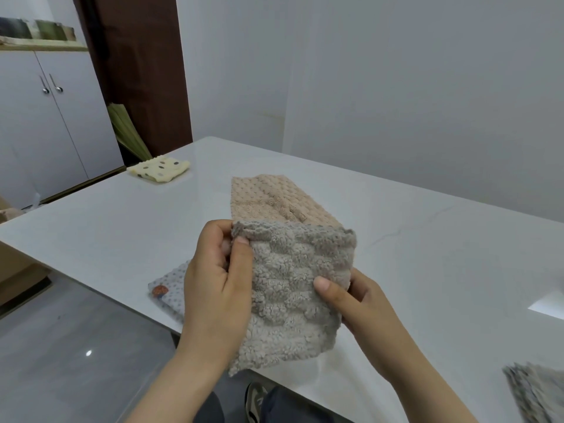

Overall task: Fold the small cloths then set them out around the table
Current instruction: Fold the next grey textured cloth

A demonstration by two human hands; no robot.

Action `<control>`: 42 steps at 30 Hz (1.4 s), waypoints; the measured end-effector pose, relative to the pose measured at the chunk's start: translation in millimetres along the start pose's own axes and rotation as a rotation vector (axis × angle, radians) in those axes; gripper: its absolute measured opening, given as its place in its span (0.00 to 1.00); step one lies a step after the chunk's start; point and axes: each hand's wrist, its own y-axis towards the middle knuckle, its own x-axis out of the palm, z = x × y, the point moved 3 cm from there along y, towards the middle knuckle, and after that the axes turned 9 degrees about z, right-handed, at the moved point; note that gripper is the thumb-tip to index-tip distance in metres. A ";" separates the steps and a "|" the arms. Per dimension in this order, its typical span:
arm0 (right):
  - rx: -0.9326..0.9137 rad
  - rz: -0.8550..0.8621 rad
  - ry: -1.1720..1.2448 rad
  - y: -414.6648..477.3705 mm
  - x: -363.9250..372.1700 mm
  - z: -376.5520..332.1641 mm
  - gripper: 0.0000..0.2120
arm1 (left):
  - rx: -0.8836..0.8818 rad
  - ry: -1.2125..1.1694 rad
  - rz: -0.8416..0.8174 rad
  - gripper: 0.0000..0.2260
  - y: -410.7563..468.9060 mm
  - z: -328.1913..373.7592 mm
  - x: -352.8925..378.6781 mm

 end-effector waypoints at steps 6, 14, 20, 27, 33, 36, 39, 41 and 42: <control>-0.098 0.146 -0.005 4.0 -7.8 -12.9 0.13 | -0.268 -0.168 -0.127 0.06 2.2 -15.8 -4.0; -0.090 -0.135 -0.318 10.8 -19.1 -36.9 0.12 | -0.252 -0.041 -0.517 0.24 20.1 -16.2 -13.3; -0.089 -0.213 -0.399 13.9 -11.5 -43.5 0.11 | -0.136 0.137 -0.685 0.36 16.4 -25.6 -1.4; -0.094 -0.214 -0.379 13.8 -13.1 -40.0 0.13 | -0.100 0.051 -0.649 0.33 9.4 -22.5 -1.8; -0.064 0.154 -0.189 6.6 -33.5 -11.4 0.22 | -0.084 0.007 -0.516 0.32 12.4 -19.4 -9.8; 0.056 0.207 -0.054 2.1 -30.2 7.3 0.20 | -0.126 -0.034 -0.487 0.37 13.5 -21.6 -11.2; 0.155 0.163 0.079 1.0 -17.7 13.6 0.21 | -0.172 -0.082 -0.467 0.38 12.2 -21.4 -11.6; 0.198 0.103 0.172 1.7 -9.1 11.5 0.24 | -0.191 -0.101 -0.464 0.38 11.2 -20.1 -11.6; 0.210 0.081 0.218 2.4 -6.1 9.5 0.24 | -0.198 -0.106 -0.466 0.39 10.8 -19.4 -12.0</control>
